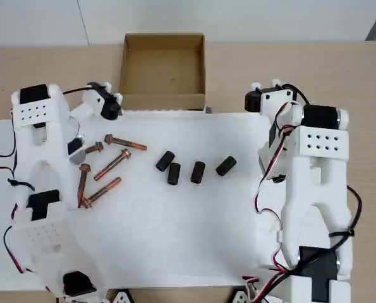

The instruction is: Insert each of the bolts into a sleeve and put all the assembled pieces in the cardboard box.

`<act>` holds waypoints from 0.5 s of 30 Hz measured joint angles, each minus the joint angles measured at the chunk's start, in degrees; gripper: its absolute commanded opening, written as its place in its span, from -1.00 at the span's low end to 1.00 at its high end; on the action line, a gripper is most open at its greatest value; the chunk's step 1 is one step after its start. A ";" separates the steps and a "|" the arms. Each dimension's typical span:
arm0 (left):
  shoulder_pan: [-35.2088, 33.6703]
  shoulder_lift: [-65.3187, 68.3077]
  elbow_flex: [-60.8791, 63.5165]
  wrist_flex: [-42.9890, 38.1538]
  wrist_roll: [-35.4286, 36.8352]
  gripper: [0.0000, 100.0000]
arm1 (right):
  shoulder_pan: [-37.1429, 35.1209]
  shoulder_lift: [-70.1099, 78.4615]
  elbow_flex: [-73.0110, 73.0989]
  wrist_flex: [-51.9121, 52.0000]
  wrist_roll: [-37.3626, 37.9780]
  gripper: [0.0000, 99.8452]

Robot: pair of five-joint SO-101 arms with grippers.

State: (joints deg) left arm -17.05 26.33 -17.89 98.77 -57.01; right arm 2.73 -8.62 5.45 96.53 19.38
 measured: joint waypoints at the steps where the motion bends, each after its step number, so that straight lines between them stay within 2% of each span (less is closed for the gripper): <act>1: 0.09 0.53 0.00 -0.26 -0.09 -0.86 | 0.00 0.00 0.00 -0.35 0.00 -0.99; 15: 2.90 1.76 0.00 -8.70 -0.35 -0.85 | 0.00 0.00 0.00 -2.02 0.00 -0.99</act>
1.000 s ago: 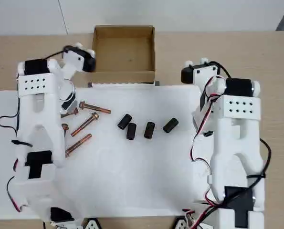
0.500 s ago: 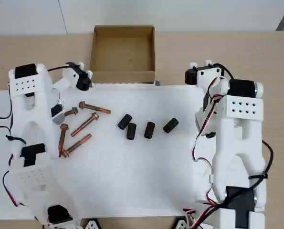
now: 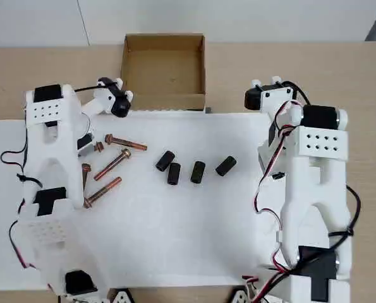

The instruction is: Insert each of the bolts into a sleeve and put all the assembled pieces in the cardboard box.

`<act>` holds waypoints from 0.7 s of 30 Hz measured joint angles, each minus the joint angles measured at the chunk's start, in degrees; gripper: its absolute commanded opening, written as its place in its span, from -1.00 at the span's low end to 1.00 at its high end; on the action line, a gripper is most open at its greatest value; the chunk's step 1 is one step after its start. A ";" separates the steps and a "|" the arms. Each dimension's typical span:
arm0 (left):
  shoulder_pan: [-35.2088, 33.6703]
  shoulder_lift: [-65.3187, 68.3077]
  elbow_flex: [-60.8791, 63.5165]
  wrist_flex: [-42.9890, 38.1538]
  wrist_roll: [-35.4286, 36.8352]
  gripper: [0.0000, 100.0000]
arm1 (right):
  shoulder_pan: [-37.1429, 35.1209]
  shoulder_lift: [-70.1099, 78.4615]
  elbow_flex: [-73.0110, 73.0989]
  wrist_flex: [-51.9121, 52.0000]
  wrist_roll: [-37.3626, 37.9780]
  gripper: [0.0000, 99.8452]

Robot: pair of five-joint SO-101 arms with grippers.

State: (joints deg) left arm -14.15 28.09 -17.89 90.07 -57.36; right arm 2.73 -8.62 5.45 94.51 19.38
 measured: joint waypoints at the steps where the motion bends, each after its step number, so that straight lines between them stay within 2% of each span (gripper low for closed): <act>1: 0.00 0.44 0.00 -0.53 0.00 -0.85 | 0.00 0.00 0.00 0.00 0.00 -0.99; 9: 0.53 6.07 -2.73 -2.20 0.00 -0.85 | 0.00 0.00 0.00 0.00 0.00 -0.99; 17: 0.53 15.12 -12.57 -1.85 -0.26 -0.75 | 0.00 0.00 0.00 0.00 0.00 -0.99; 21: 0.44 18.90 -18.55 0.97 -0.44 -0.77 | 0.00 0.00 0.00 0.00 0.00 -0.99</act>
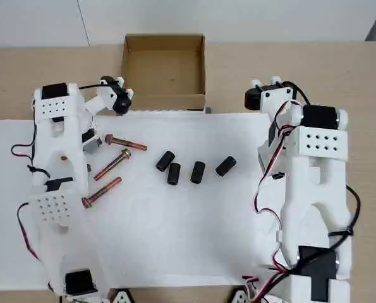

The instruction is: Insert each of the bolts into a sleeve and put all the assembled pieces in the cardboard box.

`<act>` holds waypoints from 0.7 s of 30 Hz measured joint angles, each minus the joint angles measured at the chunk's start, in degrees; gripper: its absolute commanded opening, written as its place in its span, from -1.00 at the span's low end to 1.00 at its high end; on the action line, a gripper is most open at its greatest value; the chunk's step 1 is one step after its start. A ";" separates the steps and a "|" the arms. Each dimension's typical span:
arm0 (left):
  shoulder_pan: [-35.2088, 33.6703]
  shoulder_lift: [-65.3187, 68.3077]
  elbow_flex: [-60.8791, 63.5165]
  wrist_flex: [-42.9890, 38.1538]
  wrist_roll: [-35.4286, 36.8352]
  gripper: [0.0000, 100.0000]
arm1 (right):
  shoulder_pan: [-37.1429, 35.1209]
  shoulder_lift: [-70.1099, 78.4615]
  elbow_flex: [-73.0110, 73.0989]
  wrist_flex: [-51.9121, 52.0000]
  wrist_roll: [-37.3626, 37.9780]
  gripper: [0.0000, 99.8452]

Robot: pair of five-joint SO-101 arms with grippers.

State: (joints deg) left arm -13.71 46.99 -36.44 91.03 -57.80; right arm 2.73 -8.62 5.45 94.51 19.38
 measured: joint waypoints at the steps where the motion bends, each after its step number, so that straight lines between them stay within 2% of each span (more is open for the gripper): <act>1: 0.00 0.88 -1.32 0.79 0.00 -0.77 | 0.00 0.00 0.00 0.00 0.00 -0.99; 15: 0.00 11.08 -16.09 2.11 0.00 -0.76 | 0.00 0.00 0.00 0.00 0.00 -0.99; 21: 0.26 13.54 -23.30 8.26 0.00 -0.77 | 0.00 0.00 0.00 0.18 0.00 -0.99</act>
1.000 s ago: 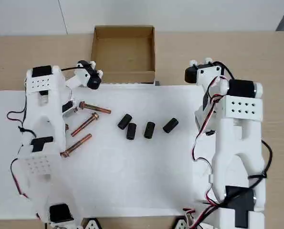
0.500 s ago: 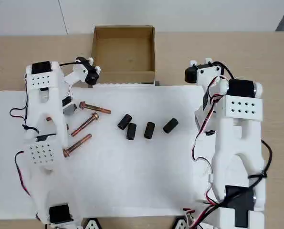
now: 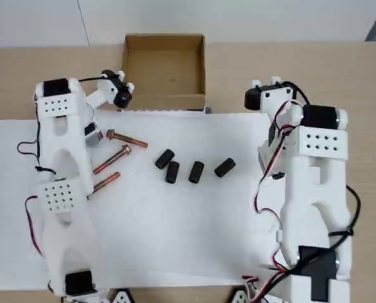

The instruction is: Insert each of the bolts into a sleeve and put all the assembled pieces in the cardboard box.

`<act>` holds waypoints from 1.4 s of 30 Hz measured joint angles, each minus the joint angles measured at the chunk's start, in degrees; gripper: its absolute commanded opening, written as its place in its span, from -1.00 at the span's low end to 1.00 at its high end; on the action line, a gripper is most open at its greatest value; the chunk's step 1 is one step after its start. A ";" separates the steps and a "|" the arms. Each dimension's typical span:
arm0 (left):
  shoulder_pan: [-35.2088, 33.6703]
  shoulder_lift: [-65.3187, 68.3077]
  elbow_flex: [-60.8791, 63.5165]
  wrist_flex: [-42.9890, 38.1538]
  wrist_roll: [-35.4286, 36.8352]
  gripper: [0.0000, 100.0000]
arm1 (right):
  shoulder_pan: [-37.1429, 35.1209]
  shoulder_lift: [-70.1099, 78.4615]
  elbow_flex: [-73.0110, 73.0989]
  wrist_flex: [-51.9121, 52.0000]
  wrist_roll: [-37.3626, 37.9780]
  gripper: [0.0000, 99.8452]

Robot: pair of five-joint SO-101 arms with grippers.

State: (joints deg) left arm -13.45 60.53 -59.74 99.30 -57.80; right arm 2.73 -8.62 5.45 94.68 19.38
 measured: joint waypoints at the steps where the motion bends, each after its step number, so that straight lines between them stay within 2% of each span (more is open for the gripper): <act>1: 0.18 0.35 -0.97 0.26 -0.09 -0.78 | 0.00 0.00 0.00 0.00 0.00 -0.99; 6: 0.26 1.05 -1.58 0.88 -0.09 -0.99 | 0.00 0.00 0.00 0.00 0.00 -0.99; 18: 1.14 0.35 -1.49 1.23 0.00 -0.99 | 0.00 0.00 0.00 0.53 0.00 -0.99; 22: 1.23 -4.04 2.99 0.88 0.88 -0.99 | 0.00 0.00 0.00 0.53 0.00 -0.99; 26: 2.81 -13.54 13.36 0.26 1.41 -0.99 | 0.00 0.00 0.00 0.53 0.00 -0.99; 35: 8.35 -44.22 41.23 0.44 1.32 -0.99 | 0.00 -1.23 0.00 2.29 0.00 -0.99; 42: 8.88 -58.20 46.77 0.53 9.23 -0.99 | -4.40 -8.70 2.11 2.64 0.00 -0.99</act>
State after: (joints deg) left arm -4.57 2.33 -12.97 99.82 -48.57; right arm -1.67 -17.32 7.56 97.32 19.38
